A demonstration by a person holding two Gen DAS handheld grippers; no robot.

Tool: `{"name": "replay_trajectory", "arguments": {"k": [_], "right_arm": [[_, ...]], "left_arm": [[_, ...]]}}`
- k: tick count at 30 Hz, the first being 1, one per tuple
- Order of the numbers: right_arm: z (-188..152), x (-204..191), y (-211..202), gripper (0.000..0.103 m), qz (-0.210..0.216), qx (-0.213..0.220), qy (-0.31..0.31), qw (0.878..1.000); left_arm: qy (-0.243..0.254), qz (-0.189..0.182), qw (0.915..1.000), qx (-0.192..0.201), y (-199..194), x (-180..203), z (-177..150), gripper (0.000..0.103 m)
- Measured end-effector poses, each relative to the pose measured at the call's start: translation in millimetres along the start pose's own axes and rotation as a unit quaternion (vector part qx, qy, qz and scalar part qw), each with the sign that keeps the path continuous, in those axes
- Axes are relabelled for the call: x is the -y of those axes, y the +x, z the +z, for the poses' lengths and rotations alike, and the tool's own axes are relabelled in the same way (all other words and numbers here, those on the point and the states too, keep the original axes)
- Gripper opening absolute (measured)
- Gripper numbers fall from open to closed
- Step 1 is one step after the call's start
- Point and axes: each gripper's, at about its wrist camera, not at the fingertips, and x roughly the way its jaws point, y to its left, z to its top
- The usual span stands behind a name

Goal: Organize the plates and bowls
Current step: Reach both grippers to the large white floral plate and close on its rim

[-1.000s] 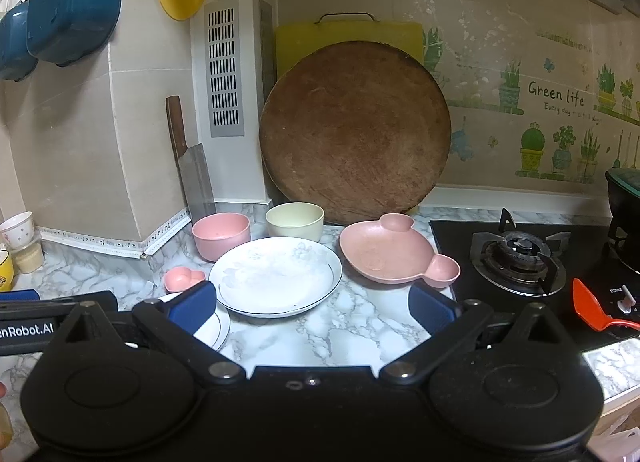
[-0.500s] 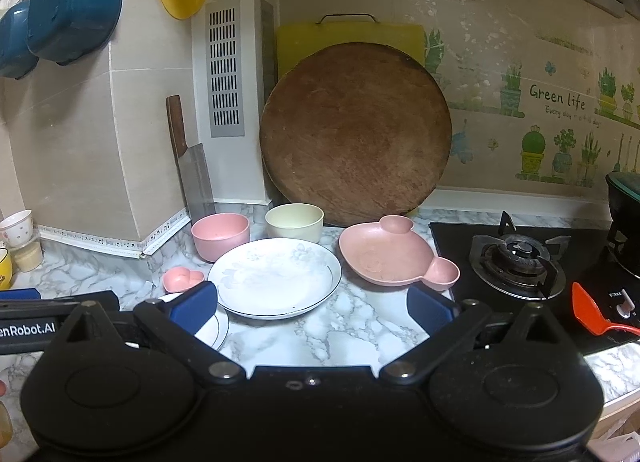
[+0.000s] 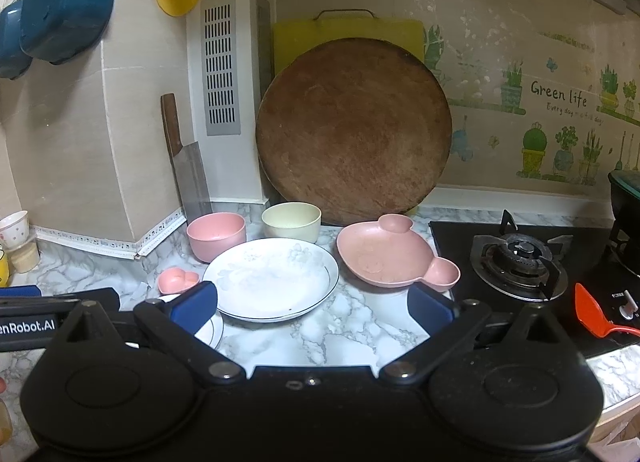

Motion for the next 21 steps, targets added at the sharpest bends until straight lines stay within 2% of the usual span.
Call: {"name": "replay_trajectory", "arguments": {"k": [5,9,13,17,21], "right_arm": [[10,11,31,0.102,0.017,-0.016,-0.007,1.0],[17,21,63,0.102,0.02,-0.039,-0.011,0.999],[23,33,98,0.102,0.024,-0.061,-0.008,0.998],[24,41,133,0.1,0.023,-0.077,-0.016,0.997],[20,50,170,0.094,0.028,-0.12,0.005,0.992]], "left_arm": [[0.008,-0.011,0.9999,-0.008,22,3,9,0.103],[0.027,-0.023,0.9992,-0.017,49,7,21,0.103],[0.025,-0.031,0.9987,-0.03,83,7,38,0.103],[0.025,-0.028,0.9974,-0.062,126,7,49,0.103],[0.027,-0.025,0.9947,-0.097,168,6,54,0.103]]}}
